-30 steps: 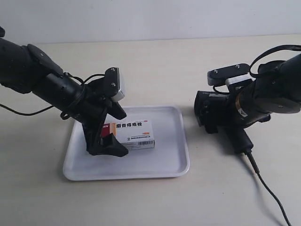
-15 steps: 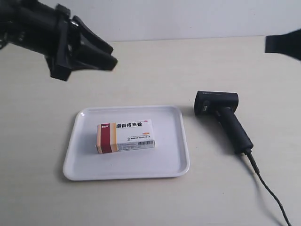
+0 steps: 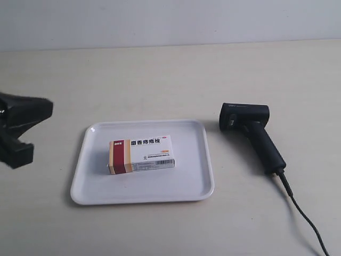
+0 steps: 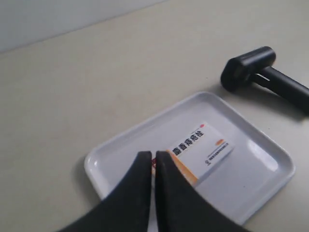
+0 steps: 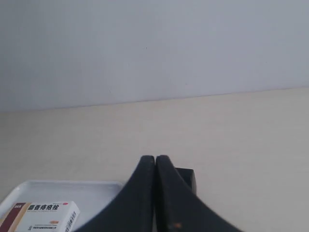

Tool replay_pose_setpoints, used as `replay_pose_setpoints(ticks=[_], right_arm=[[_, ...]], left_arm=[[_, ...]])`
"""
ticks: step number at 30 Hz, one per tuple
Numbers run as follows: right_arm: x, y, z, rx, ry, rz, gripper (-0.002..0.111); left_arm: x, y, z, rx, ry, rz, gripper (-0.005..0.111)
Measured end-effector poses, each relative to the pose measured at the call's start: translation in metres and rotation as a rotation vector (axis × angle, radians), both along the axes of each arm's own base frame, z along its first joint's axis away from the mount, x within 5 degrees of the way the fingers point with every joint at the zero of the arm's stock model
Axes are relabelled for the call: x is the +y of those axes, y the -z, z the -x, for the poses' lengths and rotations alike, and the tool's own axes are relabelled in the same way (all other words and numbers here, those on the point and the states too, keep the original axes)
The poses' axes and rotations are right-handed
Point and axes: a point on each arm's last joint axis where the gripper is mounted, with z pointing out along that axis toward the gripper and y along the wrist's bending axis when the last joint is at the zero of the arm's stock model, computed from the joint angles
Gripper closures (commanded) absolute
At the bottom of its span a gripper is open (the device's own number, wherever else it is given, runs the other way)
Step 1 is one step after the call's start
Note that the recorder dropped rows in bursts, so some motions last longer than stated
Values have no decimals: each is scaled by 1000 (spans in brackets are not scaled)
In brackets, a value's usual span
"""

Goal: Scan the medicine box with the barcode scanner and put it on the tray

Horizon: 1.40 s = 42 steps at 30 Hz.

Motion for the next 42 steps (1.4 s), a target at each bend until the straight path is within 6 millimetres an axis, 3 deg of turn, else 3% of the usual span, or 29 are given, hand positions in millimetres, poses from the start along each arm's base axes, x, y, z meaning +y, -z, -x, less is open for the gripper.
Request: replay_pose_setpoints(ticks=[7,15,22,27,42], right_arm=[[-4,-5,7,-61,-5,-40,108],[-4,-6,8,-69,-10,-46,108],[-4,-6,8,-72,-13,-48,108],[-4,-6,8,-72,-13,-48,108],[-4,-6,8,-72,-13,-48,108]], left_arm=[[13,12,34,-34,-26,63,101],[21,10,42,-118,-51,36,101],[68,15,73,-364,-447,91,101],[78,17,90,-511,-565,120,101],[83,34,95,-462,-632,151,101]])
